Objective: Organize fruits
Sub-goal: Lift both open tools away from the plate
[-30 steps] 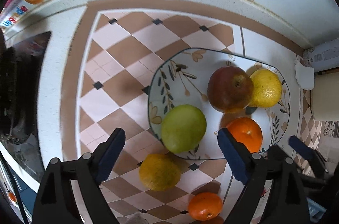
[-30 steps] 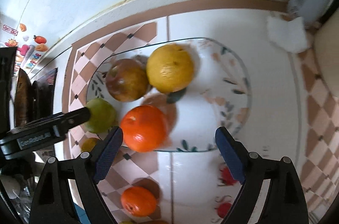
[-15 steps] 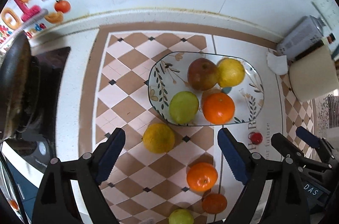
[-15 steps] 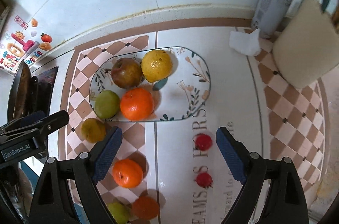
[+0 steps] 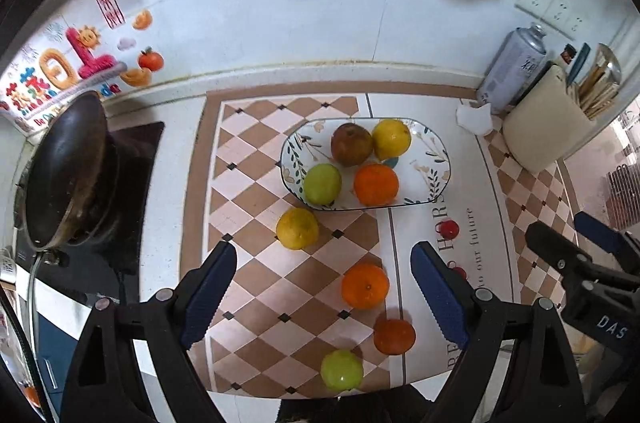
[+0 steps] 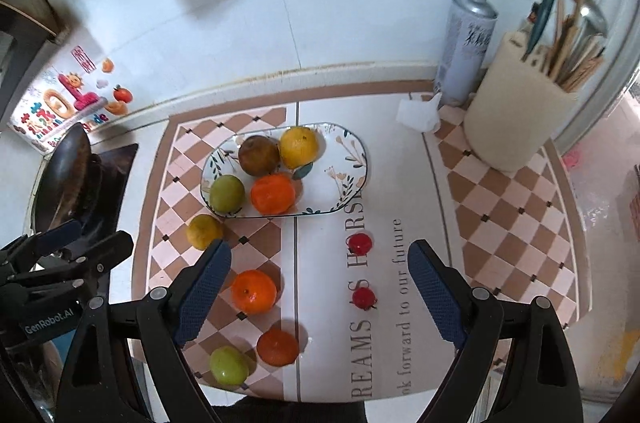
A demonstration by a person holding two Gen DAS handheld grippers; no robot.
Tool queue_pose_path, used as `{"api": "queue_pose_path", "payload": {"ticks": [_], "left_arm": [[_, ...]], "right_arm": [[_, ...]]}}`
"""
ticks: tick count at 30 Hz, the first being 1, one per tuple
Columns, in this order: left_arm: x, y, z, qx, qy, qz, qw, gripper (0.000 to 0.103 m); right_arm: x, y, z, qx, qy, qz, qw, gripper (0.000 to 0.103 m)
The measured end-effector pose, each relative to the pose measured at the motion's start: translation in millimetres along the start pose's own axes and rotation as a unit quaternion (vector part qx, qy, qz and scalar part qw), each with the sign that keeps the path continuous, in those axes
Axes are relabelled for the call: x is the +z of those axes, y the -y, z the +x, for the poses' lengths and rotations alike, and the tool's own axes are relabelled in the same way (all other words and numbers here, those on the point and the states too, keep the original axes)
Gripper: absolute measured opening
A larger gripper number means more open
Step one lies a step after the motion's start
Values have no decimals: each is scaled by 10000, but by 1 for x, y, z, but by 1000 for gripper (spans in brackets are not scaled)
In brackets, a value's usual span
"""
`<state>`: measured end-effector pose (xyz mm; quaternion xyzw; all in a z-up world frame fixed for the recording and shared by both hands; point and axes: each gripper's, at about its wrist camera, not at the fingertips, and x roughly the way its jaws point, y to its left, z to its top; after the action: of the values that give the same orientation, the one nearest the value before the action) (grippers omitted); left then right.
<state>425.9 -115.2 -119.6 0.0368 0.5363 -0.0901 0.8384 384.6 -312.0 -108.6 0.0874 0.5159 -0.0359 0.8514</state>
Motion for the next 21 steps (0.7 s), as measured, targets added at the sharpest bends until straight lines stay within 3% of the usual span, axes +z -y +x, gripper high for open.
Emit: {"api": "queue_pose_path", "payload": {"ticks": [7,12,17,21], "left_arm": [[-11,11,-30,50,268,85,9996,89],[-15,9,-32,38,197,-49,9998,89],[-10,3,-27,75,131,-196,9997,89],[-7,-2,-4,-78,-236,-247,9994,91]], "right_arm": [[-10,-2,-39,31,222,-57,9997,92],[-11,3,-45,93,223,38,9997,92],[-8,8,-32,223,76,123,9996,92],[-8,10,1,470,-273,274,9981,92]]}}
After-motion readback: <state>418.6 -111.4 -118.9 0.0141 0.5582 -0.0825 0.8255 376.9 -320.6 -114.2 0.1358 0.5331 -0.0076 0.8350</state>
